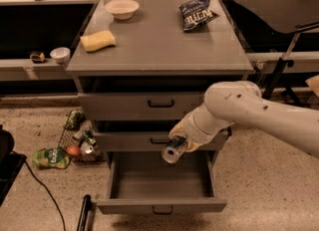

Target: Place redbull can into bottom drawer

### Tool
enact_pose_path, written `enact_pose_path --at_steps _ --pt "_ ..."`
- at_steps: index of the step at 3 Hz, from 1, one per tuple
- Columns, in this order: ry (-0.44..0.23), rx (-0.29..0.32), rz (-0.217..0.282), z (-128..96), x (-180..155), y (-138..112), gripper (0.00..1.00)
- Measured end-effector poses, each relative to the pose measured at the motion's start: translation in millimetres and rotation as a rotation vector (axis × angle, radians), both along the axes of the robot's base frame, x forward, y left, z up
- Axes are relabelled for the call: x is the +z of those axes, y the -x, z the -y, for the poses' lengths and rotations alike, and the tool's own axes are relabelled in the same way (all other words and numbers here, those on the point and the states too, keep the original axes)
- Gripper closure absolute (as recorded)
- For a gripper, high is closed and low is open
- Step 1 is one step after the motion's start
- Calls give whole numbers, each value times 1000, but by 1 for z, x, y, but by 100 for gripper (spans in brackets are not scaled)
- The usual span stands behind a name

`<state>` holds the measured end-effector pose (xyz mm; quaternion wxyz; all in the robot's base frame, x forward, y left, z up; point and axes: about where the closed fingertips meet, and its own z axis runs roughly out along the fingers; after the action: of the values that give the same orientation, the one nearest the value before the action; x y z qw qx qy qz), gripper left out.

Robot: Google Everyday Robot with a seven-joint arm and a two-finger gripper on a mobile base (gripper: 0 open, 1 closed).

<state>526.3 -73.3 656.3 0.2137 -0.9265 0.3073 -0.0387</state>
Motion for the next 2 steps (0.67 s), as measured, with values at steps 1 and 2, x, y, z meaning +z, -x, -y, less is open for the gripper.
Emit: enact_pose_path --at_steps 1,2 --pt "-74 -95 -53 23 -61 -5 100" --pt "-167 -154 -123 37 -122 -14 100"
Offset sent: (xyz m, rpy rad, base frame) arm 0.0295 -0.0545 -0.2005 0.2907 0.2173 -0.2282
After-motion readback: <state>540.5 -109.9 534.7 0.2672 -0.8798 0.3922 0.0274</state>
